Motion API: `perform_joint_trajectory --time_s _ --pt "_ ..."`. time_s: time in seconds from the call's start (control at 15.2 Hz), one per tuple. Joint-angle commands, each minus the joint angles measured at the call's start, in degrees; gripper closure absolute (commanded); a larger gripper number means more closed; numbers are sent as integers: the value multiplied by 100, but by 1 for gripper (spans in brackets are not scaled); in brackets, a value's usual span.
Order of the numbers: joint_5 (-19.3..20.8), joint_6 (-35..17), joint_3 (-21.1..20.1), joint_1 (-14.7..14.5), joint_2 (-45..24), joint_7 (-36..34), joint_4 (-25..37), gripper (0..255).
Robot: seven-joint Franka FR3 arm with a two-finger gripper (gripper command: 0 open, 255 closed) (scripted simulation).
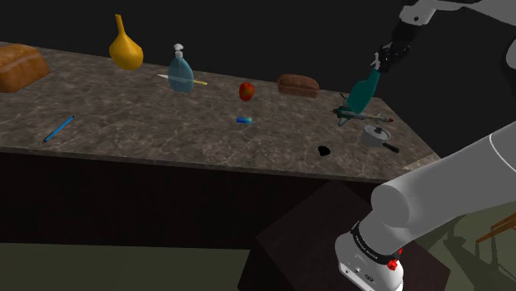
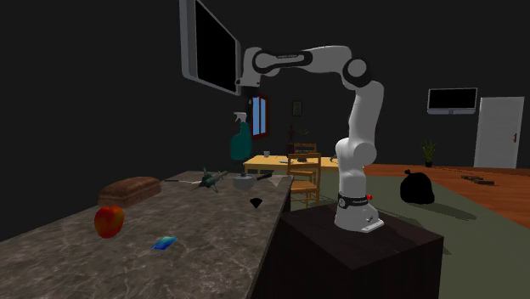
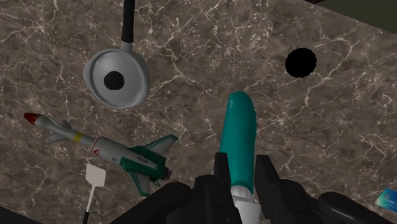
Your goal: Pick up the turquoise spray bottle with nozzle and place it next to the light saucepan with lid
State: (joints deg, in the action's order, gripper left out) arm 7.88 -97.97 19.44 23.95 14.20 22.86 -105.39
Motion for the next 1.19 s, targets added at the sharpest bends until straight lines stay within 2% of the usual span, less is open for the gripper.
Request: perform_joint_trajectory --time_s 0.0,1.12 --pt "18 -174 -2 4 47 -26 -216 255" --pt "97 -1480 67 49 96 -123 -1572 255"
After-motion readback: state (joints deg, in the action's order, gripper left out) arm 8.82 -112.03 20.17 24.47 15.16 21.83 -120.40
